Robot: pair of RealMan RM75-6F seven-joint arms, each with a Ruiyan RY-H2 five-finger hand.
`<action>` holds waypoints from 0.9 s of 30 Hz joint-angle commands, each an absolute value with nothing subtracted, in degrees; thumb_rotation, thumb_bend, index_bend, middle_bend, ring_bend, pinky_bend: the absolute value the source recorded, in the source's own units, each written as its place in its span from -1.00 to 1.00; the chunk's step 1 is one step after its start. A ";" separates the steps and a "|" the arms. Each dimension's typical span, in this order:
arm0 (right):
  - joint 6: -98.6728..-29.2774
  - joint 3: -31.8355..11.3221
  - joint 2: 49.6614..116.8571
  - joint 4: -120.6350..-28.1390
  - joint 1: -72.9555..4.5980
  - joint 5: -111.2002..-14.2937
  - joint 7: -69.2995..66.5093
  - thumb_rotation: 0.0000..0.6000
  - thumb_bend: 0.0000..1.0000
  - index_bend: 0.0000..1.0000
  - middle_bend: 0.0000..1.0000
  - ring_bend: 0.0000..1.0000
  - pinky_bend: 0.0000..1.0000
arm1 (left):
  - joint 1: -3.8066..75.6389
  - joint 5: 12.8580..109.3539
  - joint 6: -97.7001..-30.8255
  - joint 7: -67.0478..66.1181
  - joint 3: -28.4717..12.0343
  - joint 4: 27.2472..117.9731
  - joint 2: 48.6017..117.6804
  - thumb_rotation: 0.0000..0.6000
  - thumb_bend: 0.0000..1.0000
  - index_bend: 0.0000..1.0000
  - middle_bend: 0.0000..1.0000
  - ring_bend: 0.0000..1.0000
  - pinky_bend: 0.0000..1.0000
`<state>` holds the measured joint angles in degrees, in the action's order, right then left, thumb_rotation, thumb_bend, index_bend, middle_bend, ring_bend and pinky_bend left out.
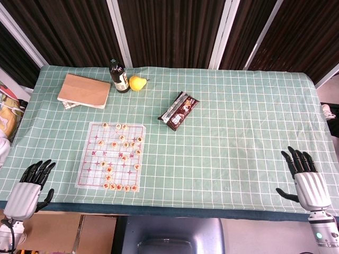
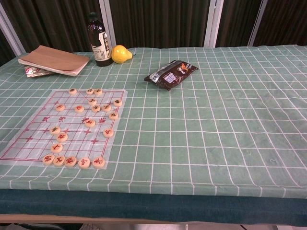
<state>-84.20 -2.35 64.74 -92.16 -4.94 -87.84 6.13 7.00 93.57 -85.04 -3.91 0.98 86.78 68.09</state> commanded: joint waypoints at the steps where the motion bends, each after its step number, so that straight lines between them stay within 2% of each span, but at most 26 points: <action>1: -84.05 -2.27 64.79 -92.10 -4.99 -87.88 6.23 1.00 -0.75 -1.00 -1.00 -1.00 -1.00 | 7.16 94.03 -84.71 -4.30 1.33 86.86 68.12 1.00 -0.10 -1.00 -0.91 -0.94 -0.78; 4: -83.78 -2.09 64.93 -91.92 -5.01 -87.87 6.64 1.00 -0.75 -1.00 -1.00 -1.00 -1.00 | 8.23 94.95 -83.85 -3.10 1.33 86.84 68.61 1.00 -0.11 -1.00 -0.91 -0.94 -0.76; 6: -83.84 -2.13 64.89 -92.40 -4.95 -87.79 6.18 1.00 -0.75 -1.00 -1.00 -1.00 -1.00 | 9.18 97.04 -84.78 -2.19 0.94 85.97 70.18 1.00 -0.12 -1.00 -0.88 -0.85 -0.65; 8: -84.25 -2.22 65.16 -92.08 -4.98 -88.19 6.72 1.00 -0.75 -1.00 -1.00 -1.00 -1.00 | 10.73 99.46 -85.81 -1.34 0.06 85.13 72.49 1.00 -0.15 -1.00 -0.67 -0.46 -0.21; 9: -84.27 -2.20 65.32 -91.96 -5.01 -88.29 6.95 1.00 -0.75 -1.00 -1.00 -1.00 -1.00 | 11.53 99.63 -85.55 -0.29 -0.44 85.03 73.53 1.00 -0.16 -0.99 -0.44 -0.12 0.16; 10: -84.21 -2.19 65.44 -91.88 -5.04 -88.26 7.11 1.00 -0.75 -1.00 -1.00 -1.00 -1.00 | 12.27 99.07 -84.45 0.32 -0.79 85.59 74.15 1.00 -0.15 -0.94 -0.05 0.27 0.55; 11: -84.14 -2.22 65.54 -91.80 -5.05 -88.14 7.28 1.00 -0.75 -1.00 -1.00 -1.00 -1.00 | 12.81 98.21 -83.63 -0.11 -1.40 86.49 74.81 1.00 -0.15 -0.88 0.27 0.53 0.77; 13: -84.01 -2.26 65.53 -92.03 -5.00 -87.80 7.21 1.00 -0.75 -1.00 -1.00 -1.00 -1.00 | 14.23 96.47 -80.60 -3.35 -2.16 88.55 76.13 1.00 -0.14 -0.74 0.80 0.87 0.96; 14: -84.15 -2.31 65.47 -92.17 -4.97 -87.83 6.93 1.00 -0.75 -1.00 -1.00 -1.00 -1.00 | 14.91 95.15 -78.28 -3.86 -2.06 90.33 76.26 1.00 -0.14 -0.67 0.94 0.97 1.00; 18: -84.99 -2.32 65.43 -92.40 -4.81 -88.57 6.72 1.00 -0.75 -1.00 -1.00 -1.00 -1.00 | 18.84 88.29 -67.72 -7.42 -2.69 97.36 75.90 1.00 -0.13 -0.55 1.00 1.00 1.00; 23: -85.05 -2.24 65.41 -92.45 -4.83 -88.85 6.56 1.00 -0.75 -1.00 -1.00 -1.00 -1.00 | 19.84 86.14 -65.66 -9.76 -3.18 98.33 76.70 1.00 -0.13 -0.45 1.00 1.00 1.00; 27: -85.70 -2.59 65.29 -92.49 -4.66 -88.73 5.83 1.00 -0.75 -1.00 -1.00 -1.00 -1.00 | 23.40 79.04 -60.60 -19.79 -5.19 97.69 82.90 1.00 -0.15 -0.36 1.00 1.00 1.00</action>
<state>-85.60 -2.50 65.31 -92.49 -4.71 -88.79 5.92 20.39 84.62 -64.82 -12.36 -3.53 97.91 78.27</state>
